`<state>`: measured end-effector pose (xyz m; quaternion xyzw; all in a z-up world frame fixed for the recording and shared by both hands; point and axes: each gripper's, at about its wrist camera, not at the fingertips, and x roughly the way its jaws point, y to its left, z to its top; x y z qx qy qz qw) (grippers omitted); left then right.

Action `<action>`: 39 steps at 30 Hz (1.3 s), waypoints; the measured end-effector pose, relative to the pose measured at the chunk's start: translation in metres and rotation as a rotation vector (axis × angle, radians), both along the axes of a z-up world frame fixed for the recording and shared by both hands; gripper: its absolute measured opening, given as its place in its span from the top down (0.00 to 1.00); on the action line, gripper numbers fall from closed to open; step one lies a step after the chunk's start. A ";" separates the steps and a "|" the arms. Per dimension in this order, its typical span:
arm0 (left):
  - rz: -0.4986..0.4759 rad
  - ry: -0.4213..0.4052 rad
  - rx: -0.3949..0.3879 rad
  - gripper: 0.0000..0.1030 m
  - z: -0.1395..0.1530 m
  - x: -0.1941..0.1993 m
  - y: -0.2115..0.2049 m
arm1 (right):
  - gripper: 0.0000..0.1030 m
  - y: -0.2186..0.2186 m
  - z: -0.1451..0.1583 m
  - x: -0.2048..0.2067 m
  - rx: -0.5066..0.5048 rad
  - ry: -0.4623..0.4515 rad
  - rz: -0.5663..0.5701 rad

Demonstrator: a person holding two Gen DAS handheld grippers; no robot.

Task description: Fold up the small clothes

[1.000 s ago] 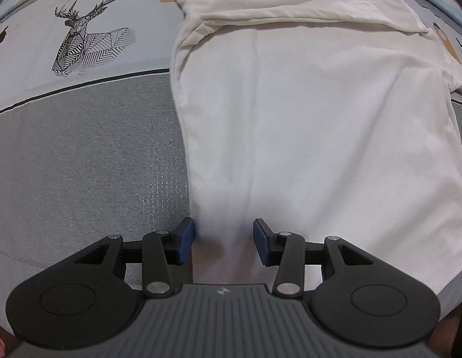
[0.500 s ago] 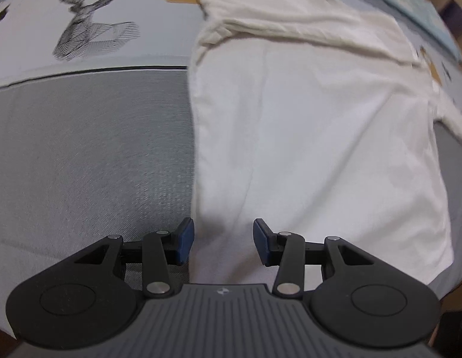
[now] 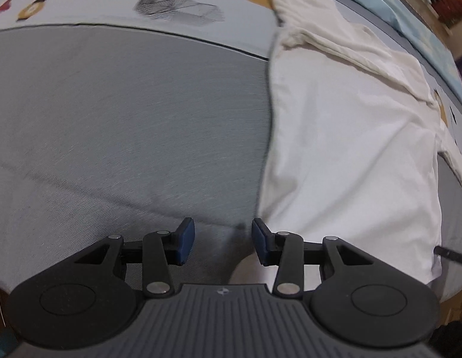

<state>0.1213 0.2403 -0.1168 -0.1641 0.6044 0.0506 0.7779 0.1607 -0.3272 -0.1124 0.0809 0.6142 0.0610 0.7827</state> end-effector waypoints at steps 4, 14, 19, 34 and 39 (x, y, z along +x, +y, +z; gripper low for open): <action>-0.003 -0.004 -0.014 0.55 0.002 -0.007 -0.001 | 0.96 0.010 0.005 -0.015 -0.021 -0.053 0.105; -0.094 0.011 -0.039 0.55 0.002 -0.005 -0.032 | 0.93 -0.053 0.022 -0.054 0.008 -0.019 -0.171; -0.151 0.039 -0.071 0.55 -0.005 0.001 -0.057 | 0.64 -0.051 0.012 -0.048 -0.060 -0.023 -0.175; -0.274 -0.031 0.140 0.96 0.013 -0.009 -0.085 | 0.96 -0.064 0.024 -0.052 0.055 -0.059 -0.141; -0.390 0.092 0.147 0.95 -0.002 -0.026 -0.088 | 0.96 -0.065 0.018 -0.057 0.033 0.000 -0.119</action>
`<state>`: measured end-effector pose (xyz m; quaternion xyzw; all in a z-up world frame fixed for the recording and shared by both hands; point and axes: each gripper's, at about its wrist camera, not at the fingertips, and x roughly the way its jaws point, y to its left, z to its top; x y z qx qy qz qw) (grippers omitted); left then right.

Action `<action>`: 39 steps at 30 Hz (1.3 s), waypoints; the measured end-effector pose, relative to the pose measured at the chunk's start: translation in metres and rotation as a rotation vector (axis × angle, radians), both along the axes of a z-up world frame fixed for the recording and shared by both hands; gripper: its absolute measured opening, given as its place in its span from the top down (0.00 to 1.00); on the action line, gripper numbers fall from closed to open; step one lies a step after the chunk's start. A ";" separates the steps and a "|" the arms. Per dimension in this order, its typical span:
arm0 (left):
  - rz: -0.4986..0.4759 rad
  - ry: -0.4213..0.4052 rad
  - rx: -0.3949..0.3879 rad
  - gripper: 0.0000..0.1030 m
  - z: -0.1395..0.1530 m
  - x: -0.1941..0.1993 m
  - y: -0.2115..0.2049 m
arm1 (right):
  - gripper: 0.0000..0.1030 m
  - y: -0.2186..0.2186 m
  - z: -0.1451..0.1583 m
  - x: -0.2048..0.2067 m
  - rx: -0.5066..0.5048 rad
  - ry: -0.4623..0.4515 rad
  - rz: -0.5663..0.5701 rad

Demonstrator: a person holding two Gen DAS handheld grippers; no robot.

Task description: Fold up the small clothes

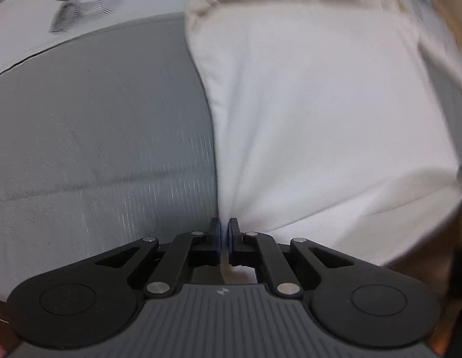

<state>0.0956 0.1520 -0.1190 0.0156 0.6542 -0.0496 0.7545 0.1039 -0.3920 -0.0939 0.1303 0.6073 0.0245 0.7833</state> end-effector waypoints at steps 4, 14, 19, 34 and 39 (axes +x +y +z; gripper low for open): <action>0.042 -0.027 -0.018 0.90 0.009 -0.003 0.008 | 0.95 0.014 -0.007 -0.006 -0.025 0.059 0.092; -0.197 0.090 0.084 0.50 -0.011 -0.017 -0.019 | 0.73 0.032 -0.005 -0.011 -0.097 0.049 0.243; -0.215 0.060 0.143 0.42 -0.007 -0.026 -0.008 | 0.70 0.030 -0.004 -0.013 -0.188 0.036 0.240; -0.211 -0.005 0.101 0.55 0.007 -0.016 -0.031 | 0.62 0.051 0.012 -0.011 -0.217 -0.053 0.273; -0.097 -0.251 0.045 0.55 0.051 0.001 -0.037 | 0.62 0.051 0.022 0.000 -0.203 -0.108 0.206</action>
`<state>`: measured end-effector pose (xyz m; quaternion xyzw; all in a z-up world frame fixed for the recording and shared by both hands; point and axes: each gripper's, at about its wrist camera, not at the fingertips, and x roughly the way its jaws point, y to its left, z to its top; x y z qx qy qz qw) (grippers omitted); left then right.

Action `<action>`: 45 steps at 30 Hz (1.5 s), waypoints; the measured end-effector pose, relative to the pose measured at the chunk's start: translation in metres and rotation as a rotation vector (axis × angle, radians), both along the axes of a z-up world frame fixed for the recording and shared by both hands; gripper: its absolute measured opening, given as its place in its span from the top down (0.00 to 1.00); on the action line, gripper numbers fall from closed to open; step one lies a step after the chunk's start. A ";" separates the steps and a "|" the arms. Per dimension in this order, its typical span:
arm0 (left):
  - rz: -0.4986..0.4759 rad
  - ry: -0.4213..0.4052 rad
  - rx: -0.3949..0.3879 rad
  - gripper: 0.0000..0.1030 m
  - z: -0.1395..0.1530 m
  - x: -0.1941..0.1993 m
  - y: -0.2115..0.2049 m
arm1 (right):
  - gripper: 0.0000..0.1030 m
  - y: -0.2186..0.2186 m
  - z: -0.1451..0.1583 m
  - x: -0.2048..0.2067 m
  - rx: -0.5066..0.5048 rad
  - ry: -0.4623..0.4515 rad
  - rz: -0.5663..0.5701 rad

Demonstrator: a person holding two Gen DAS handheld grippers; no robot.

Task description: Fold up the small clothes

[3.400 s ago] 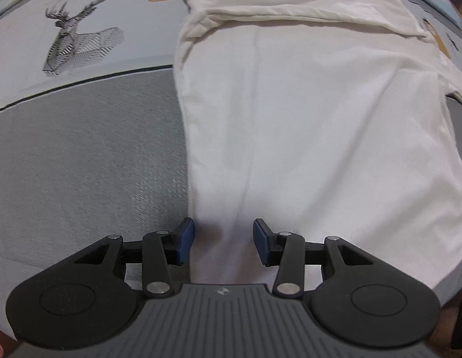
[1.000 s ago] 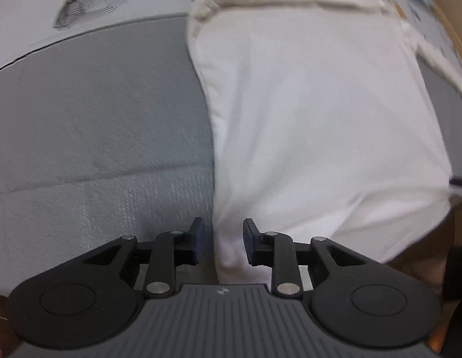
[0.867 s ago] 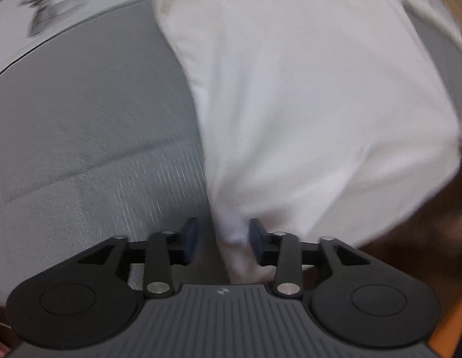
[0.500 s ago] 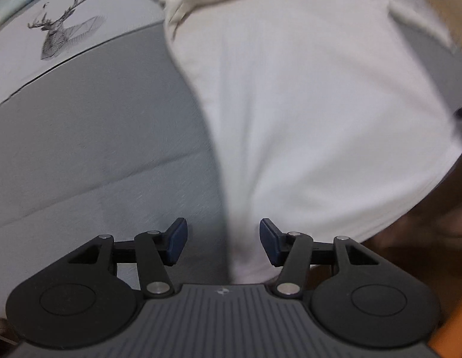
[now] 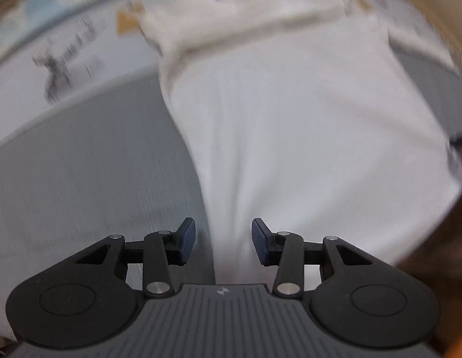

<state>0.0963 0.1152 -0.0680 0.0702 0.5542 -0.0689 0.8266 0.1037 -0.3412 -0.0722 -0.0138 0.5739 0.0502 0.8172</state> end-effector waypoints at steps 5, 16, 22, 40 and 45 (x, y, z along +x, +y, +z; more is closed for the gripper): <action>0.052 -0.248 0.003 0.54 0.028 0.026 -0.031 | 0.62 0.010 0.013 0.019 0.050 -0.099 -0.065; -0.070 -0.427 0.045 0.90 0.032 0.116 -0.146 | 0.62 0.010 0.032 0.061 0.213 -0.156 -0.239; -0.115 -0.484 0.034 0.93 -0.008 0.186 -0.193 | 0.97 -0.006 0.028 0.074 0.242 -0.135 -0.297; -0.201 -0.450 0.153 0.94 -0.095 0.284 -0.247 | 0.71 0.021 0.015 0.092 0.192 -0.006 -0.089; -0.046 -0.511 0.089 0.95 -0.049 0.290 -0.178 | 0.64 0.063 -0.005 0.088 0.091 0.067 0.095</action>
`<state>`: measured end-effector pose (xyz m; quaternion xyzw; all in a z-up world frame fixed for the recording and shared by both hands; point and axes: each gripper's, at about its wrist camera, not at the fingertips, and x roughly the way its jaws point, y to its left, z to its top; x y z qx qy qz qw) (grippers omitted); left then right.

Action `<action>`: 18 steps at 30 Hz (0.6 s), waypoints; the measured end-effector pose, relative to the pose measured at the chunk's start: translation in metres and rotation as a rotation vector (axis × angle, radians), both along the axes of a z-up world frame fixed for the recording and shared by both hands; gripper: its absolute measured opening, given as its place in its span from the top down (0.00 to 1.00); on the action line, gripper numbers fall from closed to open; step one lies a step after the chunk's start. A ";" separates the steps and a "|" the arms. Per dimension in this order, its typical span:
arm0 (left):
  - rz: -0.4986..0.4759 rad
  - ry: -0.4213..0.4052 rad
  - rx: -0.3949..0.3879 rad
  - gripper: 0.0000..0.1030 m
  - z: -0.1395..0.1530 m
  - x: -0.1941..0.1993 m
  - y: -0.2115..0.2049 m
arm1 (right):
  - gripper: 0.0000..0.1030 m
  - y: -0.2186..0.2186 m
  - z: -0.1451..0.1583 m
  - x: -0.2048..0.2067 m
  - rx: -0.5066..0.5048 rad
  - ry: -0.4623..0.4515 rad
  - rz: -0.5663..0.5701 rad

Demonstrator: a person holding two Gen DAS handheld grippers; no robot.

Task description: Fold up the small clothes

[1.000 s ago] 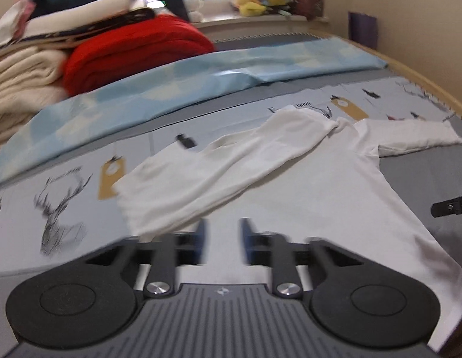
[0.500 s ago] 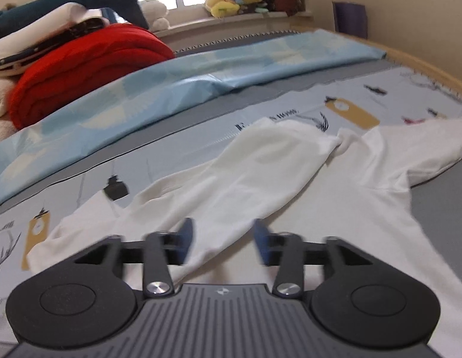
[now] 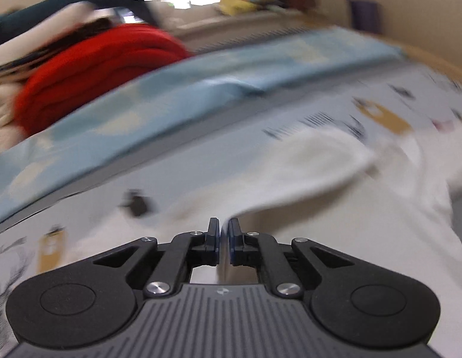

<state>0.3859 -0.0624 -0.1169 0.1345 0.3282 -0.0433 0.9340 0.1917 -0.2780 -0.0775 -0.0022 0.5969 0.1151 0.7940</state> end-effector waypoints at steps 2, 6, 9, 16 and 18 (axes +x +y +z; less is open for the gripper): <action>0.102 -0.010 -0.061 0.95 0.018 0.000 0.050 | 0.64 0.016 -0.009 -0.003 -0.072 0.005 0.067; 0.337 -0.006 -0.190 0.98 0.042 -0.017 0.182 | 0.62 0.034 -0.022 -0.005 -0.169 0.009 0.124; 0.506 -0.001 -0.237 1.00 0.047 -0.051 0.278 | 0.62 0.040 -0.023 -0.005 -0.191 0.005 0.120; 0.264 0.023 -0.277 0.99 0.044 -0.091 0.294 | 0.62 0.053 -0.023 -0.013 -0.252 -0.022 0.114; 0.187 0.024 -0.265 0.99 0.045 -0.086 0.264 | 0.63 0.053 -0.019 -0.014 -0.245 -0.043 0.076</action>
